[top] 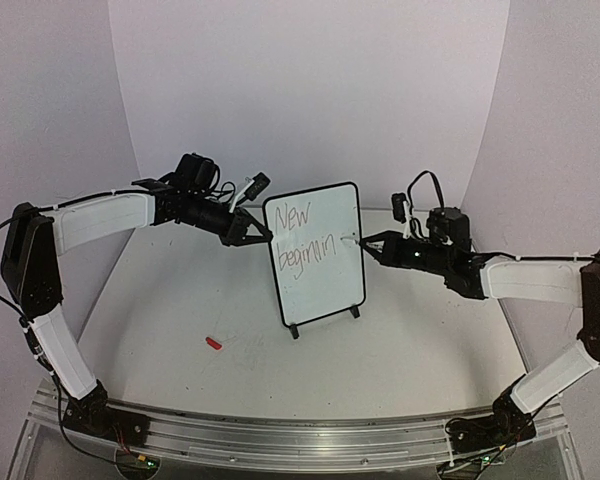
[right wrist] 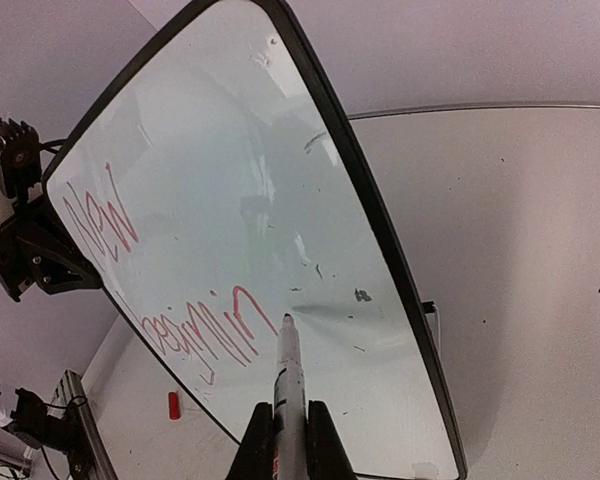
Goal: Write a sentence on the whiteboard
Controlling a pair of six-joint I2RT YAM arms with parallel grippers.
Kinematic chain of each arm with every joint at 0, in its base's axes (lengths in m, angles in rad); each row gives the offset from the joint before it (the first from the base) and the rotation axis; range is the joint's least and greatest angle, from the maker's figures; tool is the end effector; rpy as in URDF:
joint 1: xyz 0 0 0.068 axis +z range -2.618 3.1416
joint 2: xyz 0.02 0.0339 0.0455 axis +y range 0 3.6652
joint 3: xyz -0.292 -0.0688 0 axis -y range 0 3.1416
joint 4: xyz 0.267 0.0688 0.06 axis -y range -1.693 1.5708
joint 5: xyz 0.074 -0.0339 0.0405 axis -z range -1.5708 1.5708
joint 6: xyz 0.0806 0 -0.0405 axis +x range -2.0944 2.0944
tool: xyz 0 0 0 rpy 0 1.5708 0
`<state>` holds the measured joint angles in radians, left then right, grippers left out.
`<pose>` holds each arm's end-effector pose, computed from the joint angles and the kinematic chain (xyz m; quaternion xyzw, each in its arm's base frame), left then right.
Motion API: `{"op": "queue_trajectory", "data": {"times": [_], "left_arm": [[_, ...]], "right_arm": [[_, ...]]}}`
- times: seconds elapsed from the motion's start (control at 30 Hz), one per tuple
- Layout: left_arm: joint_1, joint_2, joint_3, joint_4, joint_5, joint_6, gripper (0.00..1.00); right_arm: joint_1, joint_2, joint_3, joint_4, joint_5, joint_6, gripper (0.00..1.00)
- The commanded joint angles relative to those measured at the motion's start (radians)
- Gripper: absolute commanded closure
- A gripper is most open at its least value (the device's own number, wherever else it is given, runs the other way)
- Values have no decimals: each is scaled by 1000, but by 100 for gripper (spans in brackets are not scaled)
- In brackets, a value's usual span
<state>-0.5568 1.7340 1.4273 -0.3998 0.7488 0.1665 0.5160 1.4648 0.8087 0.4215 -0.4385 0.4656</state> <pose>0.3456 -0.2798 0.2918 0.4423 0.7363 -0.4014 0.3180 0.3138 0.2174 0.2544 -0.1540 0.7626 0.4356 0.4528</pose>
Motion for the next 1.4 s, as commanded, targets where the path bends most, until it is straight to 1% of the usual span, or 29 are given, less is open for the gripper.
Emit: {"op": "queue_trajectory", "data": {"times": [0.0, 0.2, 0.37, 0.57, 0.67, 0.87, 1.0, 1.37], "left_arm": [[-31, 6, -2, -103, -25, 47, 100], [-31, 7, -1, -102, -27, 46, 100], [-31, 7, -1, -102, -26, 46, 100], [-31, 9, -1, -104, -27, 46, 100], [-32, 9, 0, -104, -27, 47, 100], [-32, 10, 1, -105, -26, 46, 100], [-32, 10, 1, -104, -26, 47, 100], [-32, 10, 1, -105, -26, 47, 100]], "right_arm": [[-11, 23, 54, 26, -8, -1, 100], [-19, 38, 80, 29, -23, -11, 100], [-18, 59, 97, 23, -65, -22, 100], [-18, 91, 77, 15, -98, -19, 100], [-18, 77, 46, 16, -86, -15, 100], [-18, 21, 4, 12, -10, -11, 100], [-18, 1, 16, 11, 10, -14, 100], [-19, 11, 64, 12, 0, -22, 100]]}}
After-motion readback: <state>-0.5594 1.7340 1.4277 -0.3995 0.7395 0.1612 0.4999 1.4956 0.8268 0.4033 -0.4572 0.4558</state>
